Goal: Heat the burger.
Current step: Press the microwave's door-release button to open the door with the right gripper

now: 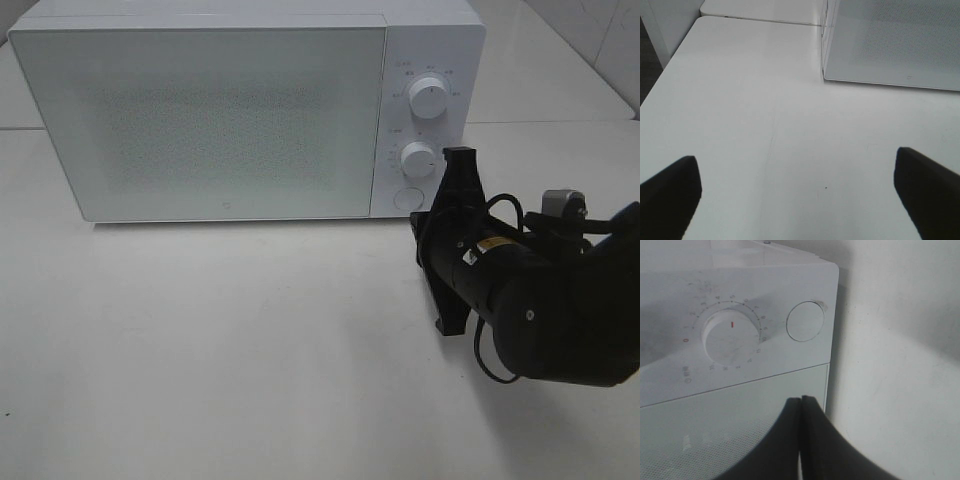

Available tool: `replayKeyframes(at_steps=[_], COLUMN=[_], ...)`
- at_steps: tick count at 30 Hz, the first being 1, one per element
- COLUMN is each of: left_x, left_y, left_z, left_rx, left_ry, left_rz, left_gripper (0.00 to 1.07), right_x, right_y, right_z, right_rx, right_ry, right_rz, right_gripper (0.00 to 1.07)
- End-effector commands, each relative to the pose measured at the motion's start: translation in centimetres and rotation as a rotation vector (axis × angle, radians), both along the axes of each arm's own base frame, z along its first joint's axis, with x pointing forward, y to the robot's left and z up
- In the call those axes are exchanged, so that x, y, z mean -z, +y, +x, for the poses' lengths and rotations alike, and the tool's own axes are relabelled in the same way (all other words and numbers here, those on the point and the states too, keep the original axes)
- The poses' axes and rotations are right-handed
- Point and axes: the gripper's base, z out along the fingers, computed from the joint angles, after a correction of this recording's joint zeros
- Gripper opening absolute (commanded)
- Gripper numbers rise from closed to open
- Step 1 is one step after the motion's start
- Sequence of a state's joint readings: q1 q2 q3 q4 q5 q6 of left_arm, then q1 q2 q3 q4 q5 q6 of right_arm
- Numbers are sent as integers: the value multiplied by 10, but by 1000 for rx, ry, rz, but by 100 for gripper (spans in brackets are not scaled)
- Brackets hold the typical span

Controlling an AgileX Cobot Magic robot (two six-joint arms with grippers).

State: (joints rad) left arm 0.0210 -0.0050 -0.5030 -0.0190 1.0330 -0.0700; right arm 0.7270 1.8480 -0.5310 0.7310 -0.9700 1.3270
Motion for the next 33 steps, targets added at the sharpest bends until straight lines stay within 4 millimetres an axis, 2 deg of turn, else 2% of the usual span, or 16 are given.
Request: replayKeyframes(at_steps=[1, 10, 17, 21, 33], left_x=[0, 0, 0, 0, 0], left_y=[0, 0, 0, 0, 0], left_z=[-3, -3, -3, -3, -3], left_rx=[-3, -3, -3, -3, -2], left_ry=[-25, -25, -25, -25, -25], left_rz=[6, 6, 6, 6, 5], left_gripper=[100, 100, 100, 100, 100], right_x=[3, 15, 23, 29, 34], right_y=[3, 5, 8, 3, 0], right_z=[9, 39, 48, 58, 73], right_rx=[-15, 7, 12, 29, 51], right_ry=[-2, -9, 8, 13, 10], right_rz=[-3, 14, 12, 7, 8], right_gripper=[0, 0, 0, 0, 0])
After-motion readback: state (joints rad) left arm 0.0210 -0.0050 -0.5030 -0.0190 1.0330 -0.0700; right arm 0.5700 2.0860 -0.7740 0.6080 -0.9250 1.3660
